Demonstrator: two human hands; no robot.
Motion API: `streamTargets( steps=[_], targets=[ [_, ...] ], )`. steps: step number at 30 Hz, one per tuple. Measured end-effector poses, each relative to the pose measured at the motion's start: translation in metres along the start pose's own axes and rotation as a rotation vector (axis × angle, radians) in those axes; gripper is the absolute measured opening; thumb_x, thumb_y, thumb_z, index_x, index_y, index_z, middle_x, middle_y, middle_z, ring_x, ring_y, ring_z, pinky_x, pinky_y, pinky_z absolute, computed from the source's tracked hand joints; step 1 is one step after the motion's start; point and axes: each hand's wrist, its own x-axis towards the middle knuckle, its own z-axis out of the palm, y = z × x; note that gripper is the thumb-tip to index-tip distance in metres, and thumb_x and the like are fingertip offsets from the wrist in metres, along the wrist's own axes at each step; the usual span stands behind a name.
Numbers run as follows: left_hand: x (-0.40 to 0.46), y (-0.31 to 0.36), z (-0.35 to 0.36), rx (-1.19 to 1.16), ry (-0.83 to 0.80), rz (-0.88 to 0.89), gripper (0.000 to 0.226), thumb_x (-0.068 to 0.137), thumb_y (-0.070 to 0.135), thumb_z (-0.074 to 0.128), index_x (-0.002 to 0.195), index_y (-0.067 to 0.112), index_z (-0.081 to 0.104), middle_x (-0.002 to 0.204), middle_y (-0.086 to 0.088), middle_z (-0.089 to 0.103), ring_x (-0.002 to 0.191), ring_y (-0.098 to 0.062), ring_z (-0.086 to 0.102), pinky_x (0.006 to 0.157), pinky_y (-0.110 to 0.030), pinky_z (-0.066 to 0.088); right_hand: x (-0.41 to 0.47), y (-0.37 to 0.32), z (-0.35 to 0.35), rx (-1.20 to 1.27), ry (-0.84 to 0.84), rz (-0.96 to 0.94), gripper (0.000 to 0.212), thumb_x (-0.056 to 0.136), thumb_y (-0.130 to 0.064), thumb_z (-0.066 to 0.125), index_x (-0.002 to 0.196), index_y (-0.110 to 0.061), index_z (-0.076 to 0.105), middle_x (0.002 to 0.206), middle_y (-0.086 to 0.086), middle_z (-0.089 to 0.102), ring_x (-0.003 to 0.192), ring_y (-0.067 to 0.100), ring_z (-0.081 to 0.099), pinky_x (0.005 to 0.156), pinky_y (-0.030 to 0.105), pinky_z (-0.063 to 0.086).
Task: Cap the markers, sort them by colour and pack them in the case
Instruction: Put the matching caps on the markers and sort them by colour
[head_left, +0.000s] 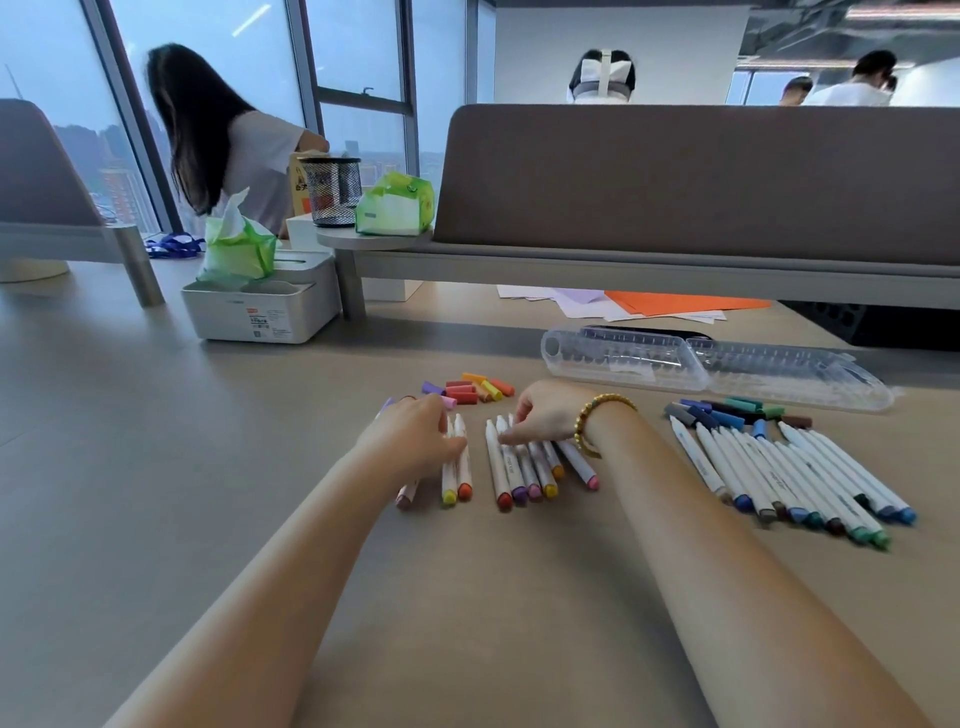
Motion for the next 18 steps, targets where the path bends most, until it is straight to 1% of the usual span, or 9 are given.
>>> streamTargets(
  steps=[2,3,4,7,9,11,13,15,18],
  targets=[
    [0.0,-0.002,-0.001,-0.015,0.025,0.01,0.025,0.09,0.034,0.055,0.109,0.017,0.054,0.11,0.001,0.056,0.096,-0.015,0.05,0.085,-0.026,0.043,0.003,-0.005,0.004,-0.043,0.001,0.028,0.03,0.089,-0.036,0.06,0.096,-0.007,0.063,0.083,0.004,0.057,0.078,0.016,0.052,0.064,0.025,0.04],
    [0.0,-0.002,-0.002,-0.031,0.032,0.016,0.021,0.09,0.033,0.056,0.105,0.018,0.054,0.105,0.003,0.055,0.092,-0.013,0.048,0.078,-0.023,0.042,0.002,-0.008,0.005,-0.065,0.008,0.044,0.026,0.09,-0.034,0.059,0.091,-0.008,0.059,0.079,0.003,0.055,0.074,0.016,0.05,0.06,0.025,0.039],
    [0.0,-0.003,-0.002,-0.059,0.035,0.018,0.017,0.091,0.032,0.055,0.1,0.018,0.053,0.1,0.006,0.052,0.089,-0.012,0.047,0.074,-0.022,0.04,0.001,-0.011,0.005,-0.087,0.014,0.063,0.023,0.091,-0.032,0.058,0.092,-0.009,0.057,0.08,0.003,0.053,0.073,0.016,0.049,0.059,0.024,0.038],
    [0.002,-0.008,-0.004,-0.208,0.082,0.003,0.013,0.094,0.028,0.052,0.09,0.015,0.052,0.088,0.009,0.046,0.074,-0.007,0.045,0.062,-0.018,0.038,-0.002,-0.017,0.008,-0.122,0.049,0.079,0.029,0.094,-0.027,0.052,0.114,-0.006,0.054,0.093,0.006,0.052,0.083,0.019,0.049,0.068,0.028,0.039],
    [0.004,-0.012,-0.005,-0.292,0.119,-0.027,0.014,0.094,0.028,0.05,0.089,0.015,0.054,0.08,0.004,0.051,0.066,-0.007,0.045,0.061,-0.02,0.04,-0.001,-0.019,0.01,-0.114,0.062,0.09,0.031,0.095,-0.024,0.049,0.119,-0.005,0.052,0.093,0.007,0.051,0.084,0.02,0.048,0.07,0.028,0.038],
    [0.005,-0.015,-0.005,-0.345,0.129,-0.056,0.013,0.094,0.026,0.05,0.09,0.015,0.055,0.077,0.0,0.054,0.063,-0.01,0.045,0.06,-0.022,0.04,0.0,-0.02,0.011,-0.107,0.052,0.101,0.029,0.095,-0.023,0.049,0.118,-0.006,0.052,0.088,0.007,0.05,0.083,0.02,0.048,0.065,0.027,0.039],
    [0.006,-0.016,-0.004,-0.389,0.136,-0.07,0.013,0.094,0.024,0.049,0.092,0.014,0.056,0.078,-0.003,0.055,0.063,-0.011,0.046,0.059,-0.023,0.039,-0.001,-0.019,0.008,-0.055,0.044,0.104,0.022,0.094,-0.027,0.051,0.105,-0.008,0.054,0.08,0.004,0.048,0.075,0.017,0.048,0.058,0.025,0.037],
    [0.005,-0.016,-0.005,-0.424,0.148,-0.078,0.014,0.095,0.022,0.048,0.095,0.013,0.058,0.078,-0.003,0.054,0.065,-0.012,0.046,0.059,-0.023,0.038,-0.002,-0.014,0.0,0.044,0.042,0.087,0.023,0.093,-0.031,0.049,0.09,-0.009,0.051,0.075,0.002,0.045,0.066,0.013,0.042,0.053,0.023,0.032],
    [0.006,-0.015,-0.007,-0.506,0.155,-0.081,0.017,0.095,0.019,0.047,0.097,0.009,0.061,0.078,-0.006,0.054,0.065,-0.014,0.044,0.059,-0.024,0.036,0.001,-0.005,-0.013,0.301,0.076,0.056,0.027,0.093,-0.032,0.047,0.083,-0.009,0.056,0.073,0.002,0.047,0.063,0.013,0.04,0.053,0.021,0.03]
  ],
)
